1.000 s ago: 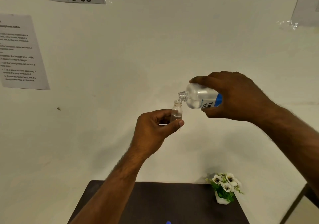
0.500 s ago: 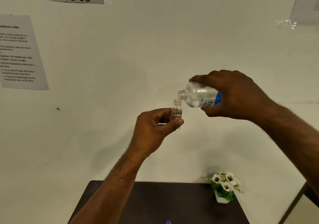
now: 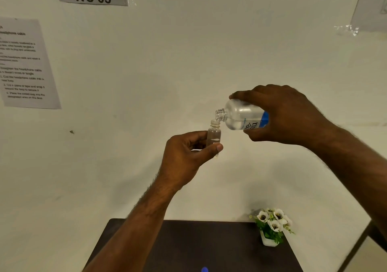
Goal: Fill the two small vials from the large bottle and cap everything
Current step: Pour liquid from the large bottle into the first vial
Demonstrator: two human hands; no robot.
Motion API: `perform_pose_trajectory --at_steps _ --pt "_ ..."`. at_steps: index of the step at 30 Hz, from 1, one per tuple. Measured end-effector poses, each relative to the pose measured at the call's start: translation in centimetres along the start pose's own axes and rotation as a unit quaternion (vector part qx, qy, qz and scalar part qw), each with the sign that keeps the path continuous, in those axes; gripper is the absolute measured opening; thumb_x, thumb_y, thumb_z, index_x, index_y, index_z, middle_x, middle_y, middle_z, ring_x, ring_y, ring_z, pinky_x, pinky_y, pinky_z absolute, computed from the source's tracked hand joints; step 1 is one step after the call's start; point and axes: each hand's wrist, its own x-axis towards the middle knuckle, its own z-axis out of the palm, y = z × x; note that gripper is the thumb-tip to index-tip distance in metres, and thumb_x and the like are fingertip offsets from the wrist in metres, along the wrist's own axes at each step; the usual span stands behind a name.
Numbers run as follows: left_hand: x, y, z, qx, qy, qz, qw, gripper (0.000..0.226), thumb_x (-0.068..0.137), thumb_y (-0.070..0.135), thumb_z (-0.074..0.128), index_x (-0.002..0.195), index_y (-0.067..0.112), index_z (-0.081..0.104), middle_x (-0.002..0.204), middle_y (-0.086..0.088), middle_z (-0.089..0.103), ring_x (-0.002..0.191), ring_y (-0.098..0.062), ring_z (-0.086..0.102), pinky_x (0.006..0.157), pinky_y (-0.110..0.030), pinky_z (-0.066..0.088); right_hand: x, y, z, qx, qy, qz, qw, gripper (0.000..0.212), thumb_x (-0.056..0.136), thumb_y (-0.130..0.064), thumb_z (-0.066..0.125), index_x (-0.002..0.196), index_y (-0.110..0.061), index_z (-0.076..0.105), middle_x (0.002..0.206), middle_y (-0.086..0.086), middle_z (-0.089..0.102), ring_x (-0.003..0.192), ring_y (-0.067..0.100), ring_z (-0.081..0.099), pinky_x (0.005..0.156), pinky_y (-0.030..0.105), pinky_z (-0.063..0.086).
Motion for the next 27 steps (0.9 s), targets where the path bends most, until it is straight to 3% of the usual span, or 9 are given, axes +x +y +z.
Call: perform_pose_trajectory --at_steps 7,13,18,22,27 --pt "-0.2 0.1 0.0 0.008 -0.001 -0.002 1.0 0.027 0.081 0.026 0.086 0.1 0.043 0.076 0.087 0.029 0.078 0.085 0.0 0.076 0.077 -0.011 0.057 -0.1 0.0 0.1 -0.003 0.006 -0.002 1.0 0.084 0.066 -0.044 0.083 0.142 -0.039 0.048 0.114 -0.008 0.066 0.095 0.02 0.059 0.082 0.034 0.045" --pt "-0.2 -0.2 -0.1 0.008 0.004 -0.016 1.0 0.028 0.081 0.028 0.086 0.107 0.032 0.08 0.094 0.018 0.081 0.088 -0.007 0.078 0.084 -0.026 0.063 -0.4 0.0 0.4 0.009 0.015 -0.001 1.0 0.084 0.065 -0.043 0.083 0.141 -0.038 0.049 0.111 -0.007 0.066 0.093 0.02 0.059 0.081 0.036 0.049" --pt "-0.5 -0.5 -0.1 0.012 0.004 -0.018 1.0 0.026 0.08 0.029 0.086 0.104 0.038 0.079 0.093 0.02 0.08 0.088 -0.007 0.077 0.082 -0.025 0.063 -1.3 -0.2 1.9 0.053 0.027 0.025 0.998 0.083 0.066 -0.045 0.084 0.141 -0.039 0.049 0.112 -0.01 0.066 0.093 0.018 0.06 0.077 0.031 0.05" --pt "-1.0 -1.0 -0.3 0.024 -0.002 -0.019 1.0 0.026 0.08 0.032 0.086 0.102 0.043 0.077 0.09 0.027 0.078 0.088 -0.001 0.076 0.08 -0.016 0.06 -2.4 -0.8 3.9 0.13 0.025 0.063 0.989 0.084 0.066 -0.052 0.082 0.141 -0.044 0.045 0.121 -0.019 0.065 0.098 0.009 0.061 0.079 0.032 0.055" --pt "-2.1 -2.3 -0.5 0.023 -0.004 -0.045 0.999 0.026 0.081 0.03 0.086 0.107 0.031 0.08 0.095 0.015 0.081 0.09 -0.007 0.077 0.083 -0.027 0.063 -4.1 -2.2 7.3 0.229 0.018 0.098 0.968 0.08 0.065 -0.056 0.083 0.136 -0.044 0.047 0.116 -0.022 0.064 0.091 0.006 0.063 0.079 0.024 0.054"
